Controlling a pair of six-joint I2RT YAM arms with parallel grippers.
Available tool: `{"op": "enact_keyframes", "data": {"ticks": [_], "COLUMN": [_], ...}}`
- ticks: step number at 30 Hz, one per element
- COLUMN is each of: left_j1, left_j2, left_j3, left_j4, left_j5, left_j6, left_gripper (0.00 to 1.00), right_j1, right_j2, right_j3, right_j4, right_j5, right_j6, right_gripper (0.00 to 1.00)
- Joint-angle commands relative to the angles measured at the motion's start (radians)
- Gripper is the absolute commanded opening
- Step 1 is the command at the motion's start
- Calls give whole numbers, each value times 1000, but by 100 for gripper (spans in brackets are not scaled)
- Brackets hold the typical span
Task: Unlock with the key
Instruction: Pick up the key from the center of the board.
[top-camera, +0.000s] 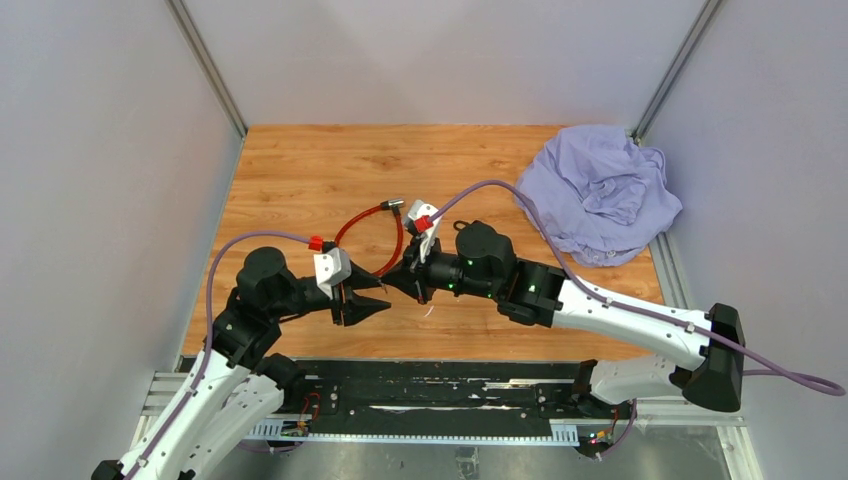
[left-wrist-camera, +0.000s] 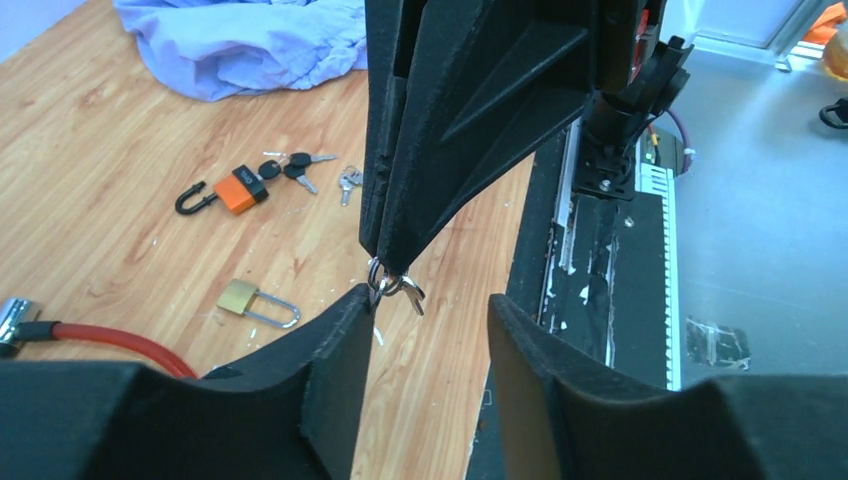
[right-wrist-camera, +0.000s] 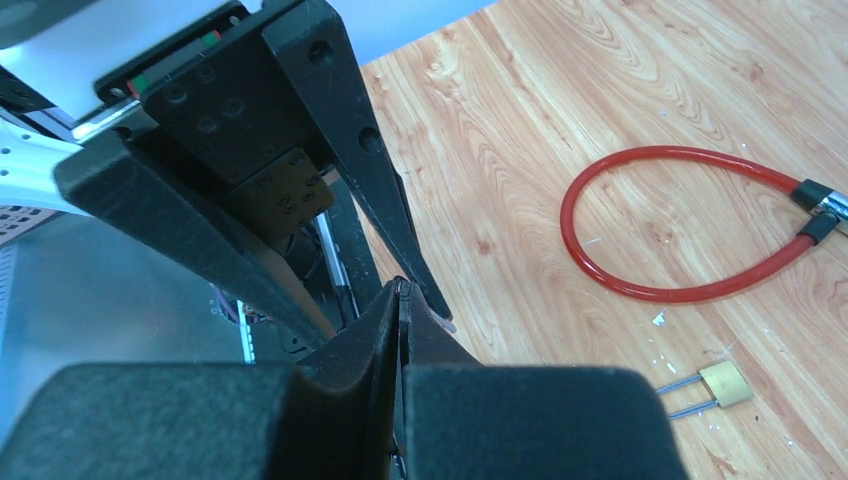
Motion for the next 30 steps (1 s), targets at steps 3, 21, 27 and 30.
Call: {"op": "enact_keyframes", "data": {"ticks": [3, 21, 27, 30], "left_j1": [-6, -6, -6, -6], "left_j2": [-12, -10, -17, -17], "left_j3": [-3, 5, 15, 18], "left_j4": [5, 8, -3, -7], "left_j5": [13, -45, -46, -49], "left_j6": [-38, -11, 13, 23], "left_gripper": [45, 33, 14, 7], "right_j1": [23, 32, 31, 32], "right_j2": [-36, -46, -49, -49], "right_j3": [21, -1, -9, -11], "right_j4": [53, 71, 71, 70], "right_j5": [-2, 8, 19, 21], "right_j6": [17, 31, 34, 37], "right_gripper": [1, 1, 1, 1]}}
